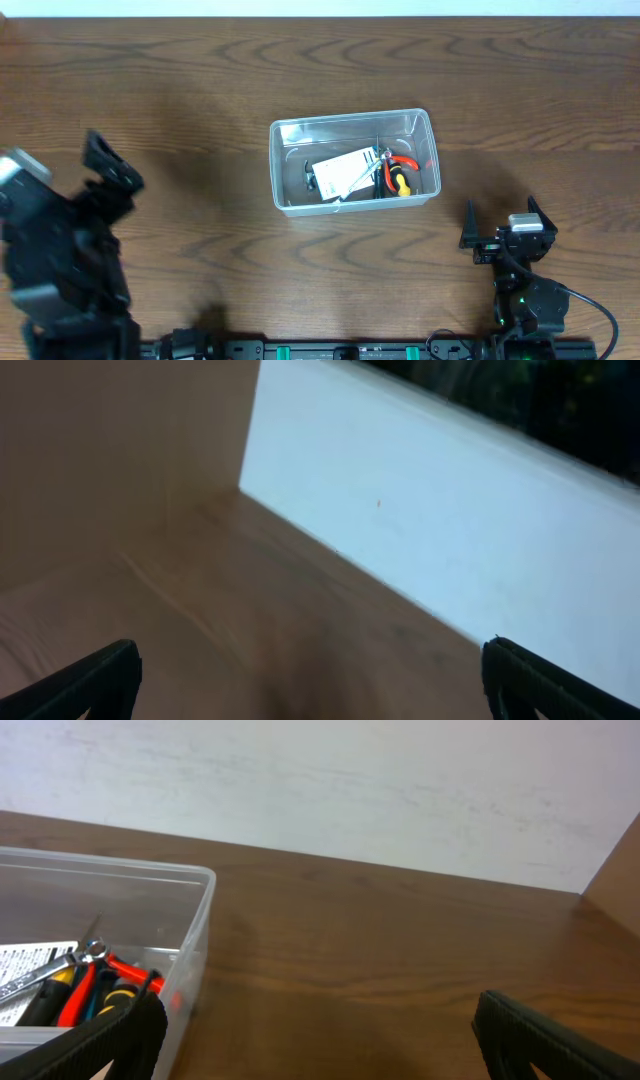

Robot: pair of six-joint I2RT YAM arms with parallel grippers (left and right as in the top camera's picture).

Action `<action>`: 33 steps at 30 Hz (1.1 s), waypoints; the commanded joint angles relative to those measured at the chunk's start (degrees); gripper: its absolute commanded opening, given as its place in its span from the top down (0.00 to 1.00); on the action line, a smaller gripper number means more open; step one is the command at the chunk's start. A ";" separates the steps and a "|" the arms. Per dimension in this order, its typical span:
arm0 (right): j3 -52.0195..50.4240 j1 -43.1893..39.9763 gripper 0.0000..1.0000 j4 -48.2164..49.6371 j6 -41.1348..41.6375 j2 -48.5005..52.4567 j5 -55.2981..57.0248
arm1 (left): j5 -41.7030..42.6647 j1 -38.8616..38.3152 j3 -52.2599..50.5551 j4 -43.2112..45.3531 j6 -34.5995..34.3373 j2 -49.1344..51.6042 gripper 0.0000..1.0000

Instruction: Pack container

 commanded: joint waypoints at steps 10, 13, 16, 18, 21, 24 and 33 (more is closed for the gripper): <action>-0.20 0.15 0.01 -0.15 -0.66 -0.48 -0.44 | 0.39 -5.03 -31.63 9.01 -1.95 -20.48 0.02; -0.20 0.17 0.01 -0.15 -0.66 -0.48 -0.44 | 0.39 -5.49 -36.50 11.13 -3.96 -24.11 0.02; -0.20 0.15 0.01 -0.15 -0.66 -0.48 -0.44 | 0.39 -5.70 -40.74 13.16 -6.45 -27.54 0.02; -0.20 0.17 0.01 -0.15 -0.66 -0.48 -0.44 | 0.39 -5.75 -43.25 14.27 -7.89 -29.49 0.02; -0.20 0.17 0.01 -0.15 -0.63 -0.48 -0.44 | 0.42 -5.92 -46.05 15.26 -8.07 -32.22 0.02; -0.20 0.17 0.01 -0.15 -0.66 -0.48 -0.44 | 0.39 -6.29 -47.32 15.26 -8.00 -33.92 0.02; -0.20 0.15 0.01 -0.15 -0.63 -0.48 -0.44 | 0.42 -7.72 -50.90 15.34 -8.20 -35.69 0.02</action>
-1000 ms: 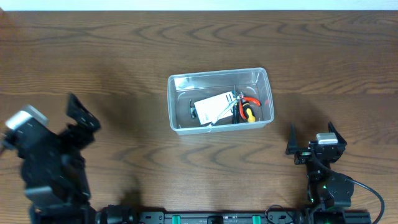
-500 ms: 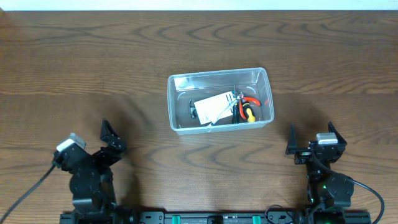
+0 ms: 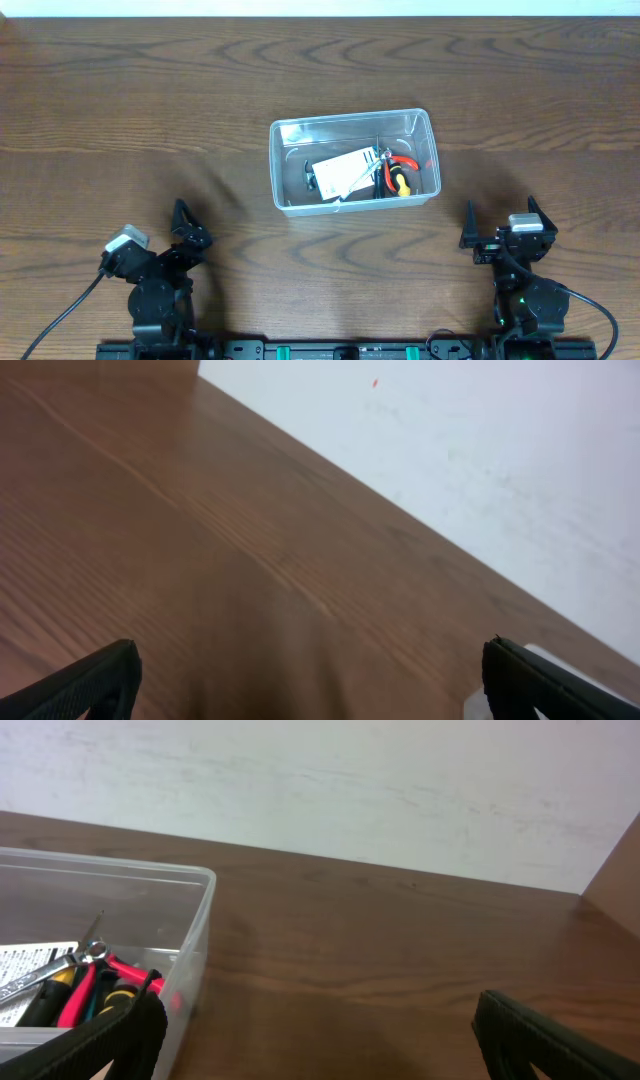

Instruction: Pack container

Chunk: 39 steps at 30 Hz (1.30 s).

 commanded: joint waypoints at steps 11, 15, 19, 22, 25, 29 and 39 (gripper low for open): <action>-0.20 0.15 0.01 -0.11 -0.63 -0.42 -0.44 | 0.17 -0.50 -4.15 -0.13 -0.96 -0.76 0.02; -0.20 0.15 0.01 -0.11 -0.63 -0.42 -0.44 | 0.04 -0.48 -5.11 0.09 -0.09 -0.76 0.02; -0.20 0.17 0.01 -0.11 -0.63 -0.42 -0.44 | 0.04 -0.50 -5.11 0.11 6.49 -0.76 0.02; -0.20 0.15 0.01 -0.11 -0.63 -0.42 -0.44 | 0.28 -0.50 -5.11 0.11 13.18 -0.76 0.02; -0.20 0.15 0.01 -0.11 -0.63 -0.42 -0.44 | 1.38 -0.50 -5.11 0.11 21.90 -0.76 0.02; -0.20 0.17 0.01 -0.13 -0.66 -0.42 -0.44 | 1.49 -1.01 -5.11 0.11 31.93 -0.76 0.02; -0.20 0.15 0.01 -0.11 -0.66 -0.42 -0.44 | 1.88 -1.09 -5.11 0.09 33.83 -0.63 0.02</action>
